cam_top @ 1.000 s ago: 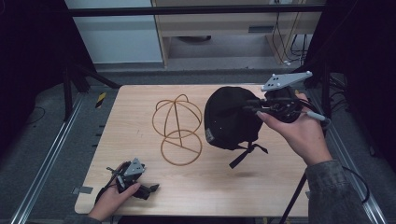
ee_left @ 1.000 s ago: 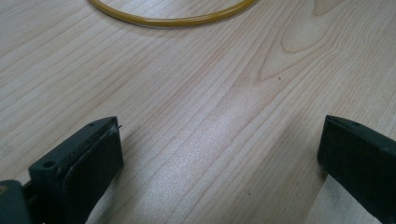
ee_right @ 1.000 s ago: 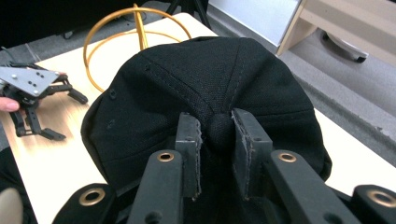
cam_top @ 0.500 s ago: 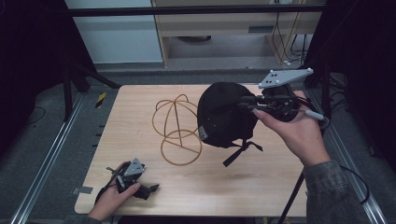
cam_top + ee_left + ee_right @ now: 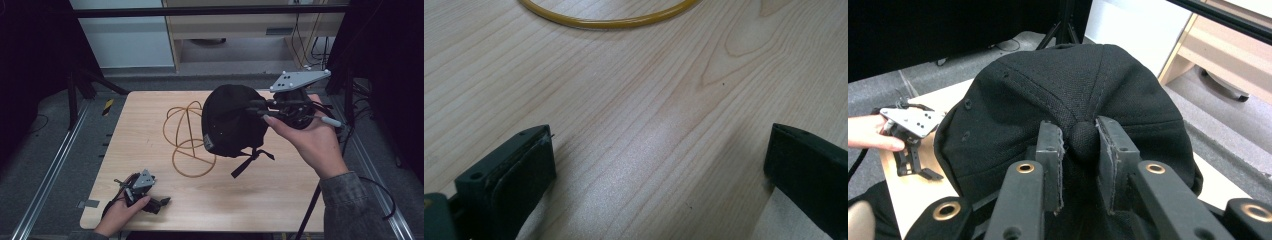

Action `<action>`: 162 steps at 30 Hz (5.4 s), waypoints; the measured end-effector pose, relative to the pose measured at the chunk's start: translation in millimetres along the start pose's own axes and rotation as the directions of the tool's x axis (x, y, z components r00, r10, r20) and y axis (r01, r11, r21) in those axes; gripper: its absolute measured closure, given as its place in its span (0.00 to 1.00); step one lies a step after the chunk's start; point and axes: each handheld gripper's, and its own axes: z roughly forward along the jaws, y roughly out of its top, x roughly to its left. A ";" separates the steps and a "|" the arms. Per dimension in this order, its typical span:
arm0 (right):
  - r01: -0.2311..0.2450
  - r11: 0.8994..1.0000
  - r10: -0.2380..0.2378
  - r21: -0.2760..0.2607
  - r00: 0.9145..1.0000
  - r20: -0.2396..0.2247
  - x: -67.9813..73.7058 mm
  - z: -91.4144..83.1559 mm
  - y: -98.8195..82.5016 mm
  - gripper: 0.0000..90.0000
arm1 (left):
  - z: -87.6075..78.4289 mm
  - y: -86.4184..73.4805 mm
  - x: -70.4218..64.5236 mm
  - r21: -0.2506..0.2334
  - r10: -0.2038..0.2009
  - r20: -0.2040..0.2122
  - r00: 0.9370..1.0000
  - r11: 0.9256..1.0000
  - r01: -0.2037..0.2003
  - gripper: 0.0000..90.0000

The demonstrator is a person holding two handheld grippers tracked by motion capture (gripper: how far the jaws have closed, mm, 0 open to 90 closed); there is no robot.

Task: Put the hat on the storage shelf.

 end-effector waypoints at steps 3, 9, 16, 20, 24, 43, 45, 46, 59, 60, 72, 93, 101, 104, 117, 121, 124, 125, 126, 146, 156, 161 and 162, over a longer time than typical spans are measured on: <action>-0.004 1.000 0.004 -0.005 1.000 0.000 1.9 1.0 1.3 0.82 | 0.0 0.0 0.0 0.000 0.000 0.000 1.000 1.000 0.000 0.00; -0.001 1.000 0.001 -0.030 1.000 0.006 5.3 5.8 7.3 0.82 | 0.0 0.0 -0.1 0.000 -0.001 -0.001 1.000 1.000 0.001 0.00; 0.002 1.000 -0.002 -0.023 1.000 0.010 4.3 12.9 24.8 0.82 | 0.1 -0.1 -0.2 -0.001 -0.001 -0.002 1.000 1.000 0.001 0.00; 0.024 1.000 -0.024 -0.006 1.000 0.013 5.5 17.7 39.5 0.82 | 0.1 -0.1 -0.2 -0.002 -0.001 -0.002 1.000 1.000 0.001 0.00; 0.038 0.999 -0.038 0.013 0.999 0.019 6.1 21.6 50.4 0.82 | 0.1 -0.1 -0.2 -0.002 -0.001 -0.002 1.000 1.000 0.001 0.00; 0.097 0.987 -0.101 0.129 0.995 0.026 3.5 48.6 82.5 0.82 | 0.0 -0.1 -0.1 -0.001 0.001 -0.001 1.000 1.000 -0.001 0.00; 0.098 0.987 -0.102 0.130 0.995 0.023 4.5 49.8 83.9 0.82 | 0.1 -0.1 -0.2 -0.002 -0.001 -0.002 1.000 1.000 0.001 0.00; 0.100 0.986 -0.104 0.133 0.994 0.022 4.7 50.4 84.0 0.82 | 0.1 -0.1 -0.3 -0.002 -0.001 -0.002 1.000 1.000 0.001 0.00; 0.104 0.983 -0.108 0.153 0.994 0.016 2.6 65.2 83.6 0.82 | 0.0 -0.1 -0.3 -0.001 0.001 -0.001 1.000 1.000 -0.001 0.00; 0.103 0.983 -0.106 0.155 0.994 0.010 1.9 68.9 84.0 0.82 | 0.0 -0.1 -0.3 -0.001 0.002 -0.001 1.000 1.000 -0.002 0.00; 0.112 0.976 -0.108 0.186 0.994 -0.031 7.9 104.0 85.9 0.82 | -0.1 -0.1 -0.3 -0.001 0.002 0.000 1.000 1.000 -0.002 0.00; 0.130 0.967 -0.114 0.219 0.990 -0.083 28.3 152.6 82.8 0.81 | 0.0 -0.1 -0.3 -0.002 0.001 -0.001 1.000 1.000 -0.001 0.00; 0.152 0.960 -0.134 0.236 0.987 -0.092 36.2 171.2 80.6 0.80 | 0.0 -0.1 -0.4 -0.002 0.000 -0.001 1.000 1.000 0.000 0.00; 0.156 0.958 -0.137 0.242 0.986 -0.093 38.7 176.9 77.2 0.80 | 0.0 -0.1 -0.4 -0.002 0.001 -0.001 1.000 1.000 -0.001 0.00; 0.116 0.975 -0.099 0.191 0.990 -0.099 36.2 165.6 75.2 0.76 | 0.0 -0.1 -0.4 -0.002 0.000 -0.001 1.000 1.000 0.000 0.00; 0.116 0.979 -0.099 0.167 0.989 -0.107 36.7 158.5 74.4 0.76 | 0.1 -0.1 -0.4 -0.002 0.000 -0.001 1.000 1.000 0.000 0.00; 0.115 0.981 -0.099 0.159 0.990 -0.104 37.0 152.9 72.9 0.76 | -0.1 -0.1 -0.3 -0.001 0.002 0.000 1.000 1.000 -0.002 0.00; 0.112 0.982 -0.097 0.154 0.990 -0.100 36.9 151.7 72.2 0.76 | -0.1 -0.1 -0.3 -0.001 0.002 0.000 1.000 1.000 -0.002 0.00; 0.106 0.983 -0.092 0.148 0.991 -0.095 36.5 150.0 70.5 0.76 | -0.1 -0.1 -0.3 0.000 0.002 0.000 1.000 1.000 -0.002 0.00; 0.059 0.994 -0.054 0.090 0.997 -0.064 34.3 122.9 47.7 0.69 | -0.4 -0.6 0.4 -0.002 0.008 0.007 1.000 1.000 -0.008 0.00; 0.032 0.996 -0.030 0.080 0.999 -0.015 29.7 110.6 38.9 0.52 | -0.5 -0.6 0.3 -0.001 0.007 0.005 1.000 1.000 -0.007 0.00; 0.005 0.997 -0.006 0.083 1.000 0.012 27.4 105.5 33.9 0.37 | -0.4 -0.6 0.1 -0.002 0.006 0.004 1.000 1.000 -0.006 0.00; 0.002 0.997 -0.004 0.083 1.000 0.026 26.8 104.1 32.6 0.34 | -0.4 -0.6 0.1 -0.002 0.006 0.004 1.000 1.000 -0.006 0.00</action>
